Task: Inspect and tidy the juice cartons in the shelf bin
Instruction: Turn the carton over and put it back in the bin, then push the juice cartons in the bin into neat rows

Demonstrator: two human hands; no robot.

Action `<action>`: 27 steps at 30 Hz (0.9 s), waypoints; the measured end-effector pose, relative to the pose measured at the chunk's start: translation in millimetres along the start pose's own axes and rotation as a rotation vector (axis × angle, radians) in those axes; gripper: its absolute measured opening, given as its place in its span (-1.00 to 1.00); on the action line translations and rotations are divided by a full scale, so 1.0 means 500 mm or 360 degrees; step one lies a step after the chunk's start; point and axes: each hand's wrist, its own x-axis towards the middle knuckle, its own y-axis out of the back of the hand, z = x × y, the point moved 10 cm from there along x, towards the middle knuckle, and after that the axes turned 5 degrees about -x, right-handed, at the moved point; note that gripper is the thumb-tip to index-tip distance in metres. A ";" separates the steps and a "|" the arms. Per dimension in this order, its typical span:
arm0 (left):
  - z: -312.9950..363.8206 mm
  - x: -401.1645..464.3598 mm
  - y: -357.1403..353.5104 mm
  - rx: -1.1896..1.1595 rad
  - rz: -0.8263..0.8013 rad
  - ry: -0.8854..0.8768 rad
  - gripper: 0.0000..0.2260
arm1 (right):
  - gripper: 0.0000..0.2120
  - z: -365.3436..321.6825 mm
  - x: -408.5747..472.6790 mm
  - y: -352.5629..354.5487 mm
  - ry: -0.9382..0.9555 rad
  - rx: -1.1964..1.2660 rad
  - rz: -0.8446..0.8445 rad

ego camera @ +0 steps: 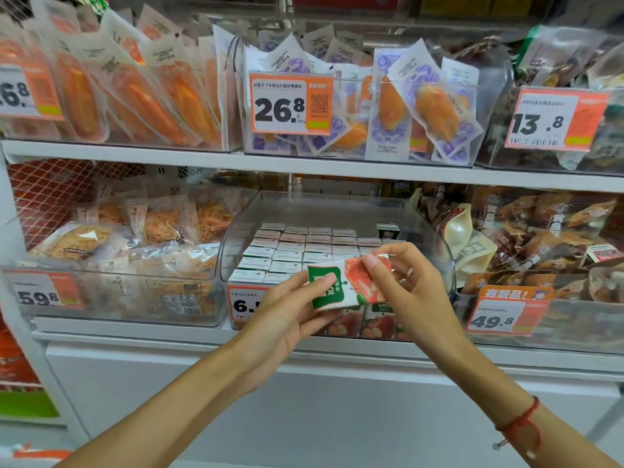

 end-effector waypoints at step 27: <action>0.076 0.463 -0.095 0.1410 0.0236 -0.0508 -0.58 | -0.66 0.104 0.112 0.180 0.0584 -0.1735 0.0616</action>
